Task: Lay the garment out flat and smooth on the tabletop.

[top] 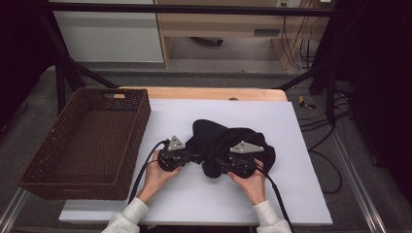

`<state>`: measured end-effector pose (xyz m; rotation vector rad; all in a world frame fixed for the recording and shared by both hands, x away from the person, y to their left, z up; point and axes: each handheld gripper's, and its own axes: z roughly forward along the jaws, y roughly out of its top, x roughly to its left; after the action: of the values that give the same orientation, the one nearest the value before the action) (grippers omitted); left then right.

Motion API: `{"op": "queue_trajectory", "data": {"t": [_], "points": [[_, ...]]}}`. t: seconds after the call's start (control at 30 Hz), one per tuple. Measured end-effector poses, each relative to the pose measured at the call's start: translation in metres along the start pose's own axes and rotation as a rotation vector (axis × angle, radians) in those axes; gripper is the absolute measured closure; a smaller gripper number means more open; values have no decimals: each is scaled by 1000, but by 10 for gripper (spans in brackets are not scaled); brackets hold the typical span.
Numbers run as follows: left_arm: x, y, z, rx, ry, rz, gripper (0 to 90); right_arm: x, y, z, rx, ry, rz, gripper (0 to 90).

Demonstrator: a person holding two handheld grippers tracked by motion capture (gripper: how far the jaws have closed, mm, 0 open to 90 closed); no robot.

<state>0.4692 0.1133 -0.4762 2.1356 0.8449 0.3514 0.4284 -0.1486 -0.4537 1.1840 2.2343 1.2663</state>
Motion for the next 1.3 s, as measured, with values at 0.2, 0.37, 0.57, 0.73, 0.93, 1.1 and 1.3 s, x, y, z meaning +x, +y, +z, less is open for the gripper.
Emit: {"op": "queue_trajectory", "data": {"t": [0.2, 0.37, 0.57, 0.73, 0.93, 1.1, 1.3], "points": [[3, 2, -10, -1, -15, -25, 845, -9, 7, -25, -20, 23, 15, 771], [7, 7, -29, -41, -9, -55, 848, -20, 12, -51, -59, 13, 21, 783], [13, 12, -54, -100, 9, -93, 853, -36, 14, -81, -100, -18, 44, 786], [19, 15, -73, -155, 37, -130, 854, -46, 13, -92, -109, -56, 51, 786], [24, 16, -86, -180, 54, -152, 853, -60, 6, -90, -88, -125, 58, 781], [26, 15, -83, -172, 54, -159, 853, -76, -10, -71, -17, -189, 64, 768], [25, 15, -82, -163, 54, -149, 852, -78, -14, -65, 2, -197, 45, 670]]}}
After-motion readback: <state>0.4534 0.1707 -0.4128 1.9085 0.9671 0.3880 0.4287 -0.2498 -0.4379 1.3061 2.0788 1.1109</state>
